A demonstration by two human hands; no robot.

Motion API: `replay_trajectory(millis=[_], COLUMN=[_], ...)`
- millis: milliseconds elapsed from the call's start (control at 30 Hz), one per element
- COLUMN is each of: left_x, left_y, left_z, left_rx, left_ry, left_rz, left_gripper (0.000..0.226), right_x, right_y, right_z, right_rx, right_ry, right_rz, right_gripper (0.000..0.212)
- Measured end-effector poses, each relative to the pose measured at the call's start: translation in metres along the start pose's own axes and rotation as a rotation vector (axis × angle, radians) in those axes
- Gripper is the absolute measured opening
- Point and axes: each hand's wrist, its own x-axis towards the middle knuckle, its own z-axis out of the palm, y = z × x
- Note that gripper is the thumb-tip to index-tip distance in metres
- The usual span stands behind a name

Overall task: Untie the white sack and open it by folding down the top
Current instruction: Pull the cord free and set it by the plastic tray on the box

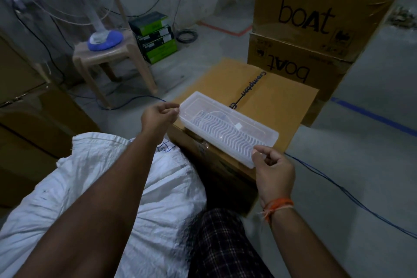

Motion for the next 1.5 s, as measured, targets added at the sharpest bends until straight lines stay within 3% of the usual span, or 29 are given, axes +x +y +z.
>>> replay_trajectory(millis=[300, 500, 1033, 1200, 1300, 1500], left_x=[-0.009, -0.018, -0.036, -0.085, -0.134, -0.222], left_y=[0.01, 0.016, 0.014, 0.008, -0.005, -0.032], left_z=[0.002, 0.001, -0.006, -0.048, -0.087, -0.17], left_rx=[0.173, 0.161, 0.185, 0.201, 0.303, 0.33], left_ry=[-0.103, -0.231, -0.146, 0.01, 0.064, 0.223], left_rz=[0.083, 0.108, 0.103, 0.117, 0.139, 0.085], left_gripper=[0.022, 0.041, 0.034, 0.032, 0.032, 0.032], right_x=[0.002, 0.006, -0.008, -0.043, -0.07, -0.127], right_y=[0.003, 0.004, -0.014, -0.036, -0.037, -0.024], right_z=[0.004, -0.001, -0.01, -0.014, -0.005, 0.047], right_rx=[-0.005, -0.006, -0.108, -0.196, -0.148, -0.128], right_ry=[-0.023, -0.088, -0.044, 0.05, -0.056, -0.517], right_rz=[-0.037, -0.031, -0.072, -0.326, -0.46, -0.492], right_gripper=[0.007, 0.025, 0.027, 0.033, 0.025, 0.021])
